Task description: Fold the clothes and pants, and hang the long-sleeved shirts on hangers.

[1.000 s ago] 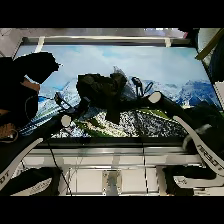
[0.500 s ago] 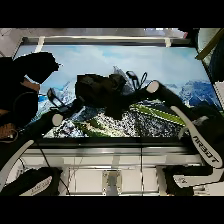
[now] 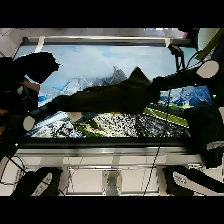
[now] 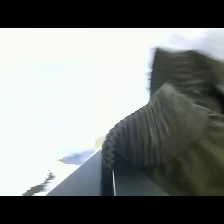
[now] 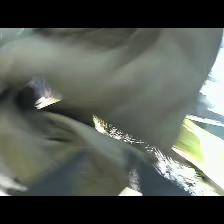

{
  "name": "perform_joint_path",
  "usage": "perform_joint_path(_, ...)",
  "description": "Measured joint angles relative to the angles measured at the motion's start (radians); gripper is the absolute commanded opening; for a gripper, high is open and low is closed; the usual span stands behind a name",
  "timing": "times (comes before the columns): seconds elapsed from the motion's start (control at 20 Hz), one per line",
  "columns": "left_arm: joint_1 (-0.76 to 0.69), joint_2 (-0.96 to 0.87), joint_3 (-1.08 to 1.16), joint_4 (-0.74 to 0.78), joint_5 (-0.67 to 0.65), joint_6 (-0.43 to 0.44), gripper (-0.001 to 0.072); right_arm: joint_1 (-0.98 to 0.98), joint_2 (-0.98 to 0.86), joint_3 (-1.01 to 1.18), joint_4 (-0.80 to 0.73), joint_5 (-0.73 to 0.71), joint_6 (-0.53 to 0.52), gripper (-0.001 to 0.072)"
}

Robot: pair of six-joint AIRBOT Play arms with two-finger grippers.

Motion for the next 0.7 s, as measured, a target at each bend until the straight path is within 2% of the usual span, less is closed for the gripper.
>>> perform_joint_path(0.15,-0.006,0.011,0.0,-0.012,-0.021,0.008,0.0024,-0.017,-0.021,0.005,-0.011,0.019,0.022,0.0478)
perform_joint_path(0.4,-0.01,0.017,0.0,-0.025,-0.037,0.013,0.0024,-0.04,-0.022,-0.038,-0.074,0.068,0.046,0.0478)
perform_joint_path(0.5,-0.01,0.017,0.0,-0.03,-0.043,0.016,0.0024,-0.042,0.023,-0.114,-0.067,0.091,0.035,0.0478)
perform_joint_path(0.7,-0.012,0.018,0.0,-0.043,-0.059,0.016,0.0024,0.004,0.193,-0.381,0.046,0.096,0.017,0.048)
